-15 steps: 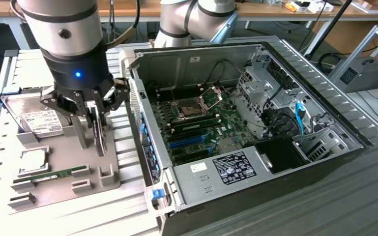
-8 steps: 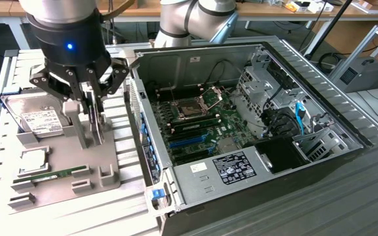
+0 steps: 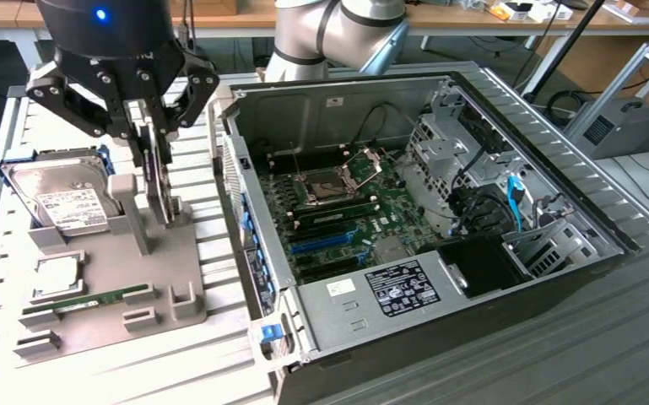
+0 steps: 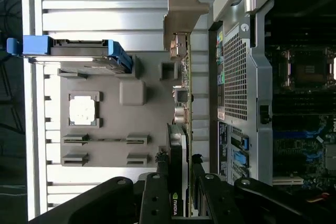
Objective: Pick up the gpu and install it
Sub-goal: 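Pick up the gpu and move the gpu toward the slot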
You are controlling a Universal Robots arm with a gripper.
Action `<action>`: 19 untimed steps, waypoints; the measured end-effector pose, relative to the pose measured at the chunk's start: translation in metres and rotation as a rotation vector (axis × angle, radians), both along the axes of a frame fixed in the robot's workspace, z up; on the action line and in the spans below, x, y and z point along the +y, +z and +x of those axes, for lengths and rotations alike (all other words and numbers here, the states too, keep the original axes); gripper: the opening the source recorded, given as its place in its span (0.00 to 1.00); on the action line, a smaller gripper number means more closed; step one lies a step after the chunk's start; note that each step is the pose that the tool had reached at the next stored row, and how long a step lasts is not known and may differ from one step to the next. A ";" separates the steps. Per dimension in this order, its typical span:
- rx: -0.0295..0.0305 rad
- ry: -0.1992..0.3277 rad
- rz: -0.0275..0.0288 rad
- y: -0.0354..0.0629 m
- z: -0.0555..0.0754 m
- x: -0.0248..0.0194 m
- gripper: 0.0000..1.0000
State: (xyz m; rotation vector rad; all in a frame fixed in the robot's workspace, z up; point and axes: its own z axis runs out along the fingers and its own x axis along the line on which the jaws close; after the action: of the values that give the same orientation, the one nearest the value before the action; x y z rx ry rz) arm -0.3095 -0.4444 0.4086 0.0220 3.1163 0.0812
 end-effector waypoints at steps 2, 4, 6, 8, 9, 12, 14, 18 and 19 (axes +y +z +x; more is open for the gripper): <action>0.0000 0.000 0.0000 0.0103 0.000 0.0000 0.27; -0.0001 0.000 0.0001 0.0152 0.000 0.0000 0.27; 0.0000 0.000 0.0000 0.0197 0.000 0.0000 0.27; -0.0001 0.000 0.0001 0.0198 0.000 0.0000 0.27; -0.0001 0.000 0.0002 0.0198 0.000 0.0000 0.27; 0.0000 0.000 0.0000 0.0199 0.000 0.0000 0.27; 0.0002 0.000 -0.0001 0.0200 0.002 0.0000 0.27; 0.0000 0.000 0.0000 0.0205 0.009 0.0000 0.27; 0.0000 0.000 0.0001 0.0206 0.011 0.0000 0.27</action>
State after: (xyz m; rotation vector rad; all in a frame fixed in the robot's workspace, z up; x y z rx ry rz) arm -0.2982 -0.4444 0.4292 0.0219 3.1163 0.0813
